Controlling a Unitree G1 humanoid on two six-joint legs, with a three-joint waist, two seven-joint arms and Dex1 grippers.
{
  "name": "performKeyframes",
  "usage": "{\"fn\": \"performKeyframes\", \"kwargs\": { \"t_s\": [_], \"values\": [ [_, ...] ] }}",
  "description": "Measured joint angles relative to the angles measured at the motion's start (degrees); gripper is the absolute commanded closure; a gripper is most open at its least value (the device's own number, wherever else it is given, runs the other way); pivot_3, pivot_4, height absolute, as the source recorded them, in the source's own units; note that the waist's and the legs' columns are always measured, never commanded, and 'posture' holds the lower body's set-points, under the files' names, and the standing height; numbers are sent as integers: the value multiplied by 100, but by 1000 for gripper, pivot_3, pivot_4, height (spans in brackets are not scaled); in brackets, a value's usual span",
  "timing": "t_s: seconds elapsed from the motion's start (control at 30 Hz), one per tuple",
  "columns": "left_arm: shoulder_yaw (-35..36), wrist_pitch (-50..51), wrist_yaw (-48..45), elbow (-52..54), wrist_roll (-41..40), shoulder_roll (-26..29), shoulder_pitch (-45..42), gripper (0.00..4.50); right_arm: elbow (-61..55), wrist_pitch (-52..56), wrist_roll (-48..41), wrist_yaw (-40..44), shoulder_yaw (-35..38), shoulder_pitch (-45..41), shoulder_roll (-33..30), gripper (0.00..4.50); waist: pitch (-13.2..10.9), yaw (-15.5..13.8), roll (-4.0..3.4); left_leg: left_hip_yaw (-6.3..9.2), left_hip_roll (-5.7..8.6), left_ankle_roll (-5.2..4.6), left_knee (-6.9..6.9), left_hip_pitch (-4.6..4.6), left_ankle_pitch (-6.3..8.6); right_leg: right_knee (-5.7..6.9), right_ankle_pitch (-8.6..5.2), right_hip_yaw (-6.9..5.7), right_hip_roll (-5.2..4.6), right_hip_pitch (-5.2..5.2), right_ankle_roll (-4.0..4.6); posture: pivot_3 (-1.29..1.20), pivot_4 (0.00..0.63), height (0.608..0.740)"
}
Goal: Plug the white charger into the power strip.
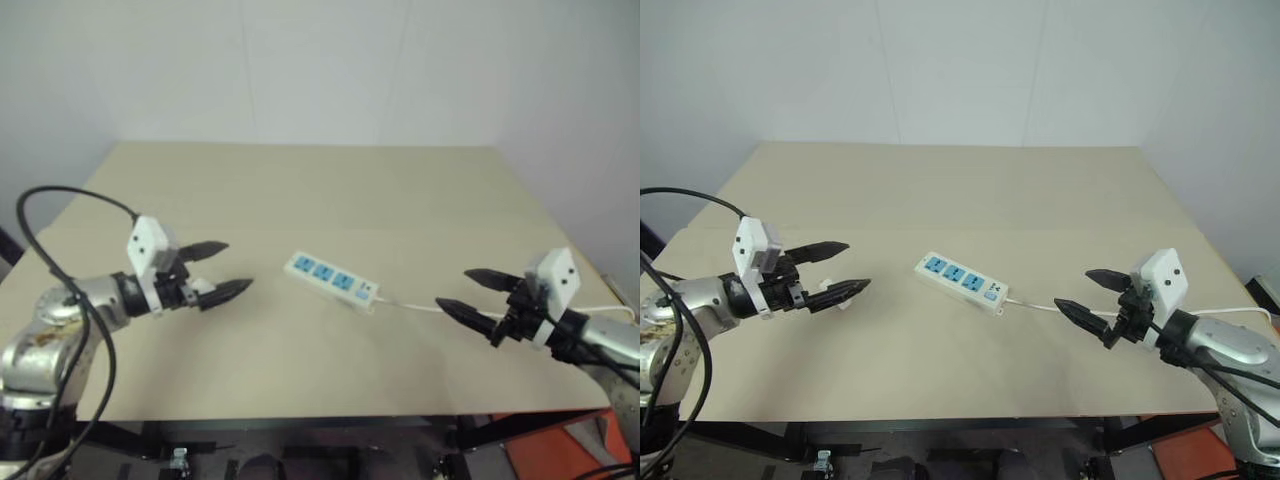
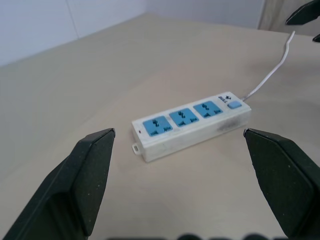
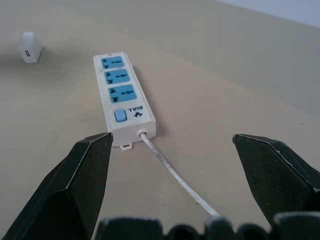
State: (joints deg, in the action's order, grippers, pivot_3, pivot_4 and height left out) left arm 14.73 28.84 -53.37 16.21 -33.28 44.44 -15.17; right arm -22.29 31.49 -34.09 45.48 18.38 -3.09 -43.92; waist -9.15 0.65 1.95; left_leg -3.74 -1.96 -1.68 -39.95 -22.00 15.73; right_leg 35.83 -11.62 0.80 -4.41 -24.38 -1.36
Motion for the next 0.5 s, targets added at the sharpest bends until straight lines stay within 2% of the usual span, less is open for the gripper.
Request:
{"fn": "performKeyframes", "kwargs": {
  "t_s": [0.3, 0.5],
  "values": [
    [1, -6, -150, -79, -67, 171, 26, 0, 177, -162, 161, 16, -217, -80, 117, 12, 0, 0, 0, -1, -1, 0, 1, 0, 0, -2, -1, -1, 0, 0, -1, 0, 150, 740],
    [-60, -5, -210, -102, -80, 166, -164, 0, 1027, -895, 792, -114, -962, -804, 913, 12, 0, 29, 0, -7, -1, 2, 4, 7, -1, -2, -2, 4, 3, 0, 0, 0, 150, 740]
  ]
}}
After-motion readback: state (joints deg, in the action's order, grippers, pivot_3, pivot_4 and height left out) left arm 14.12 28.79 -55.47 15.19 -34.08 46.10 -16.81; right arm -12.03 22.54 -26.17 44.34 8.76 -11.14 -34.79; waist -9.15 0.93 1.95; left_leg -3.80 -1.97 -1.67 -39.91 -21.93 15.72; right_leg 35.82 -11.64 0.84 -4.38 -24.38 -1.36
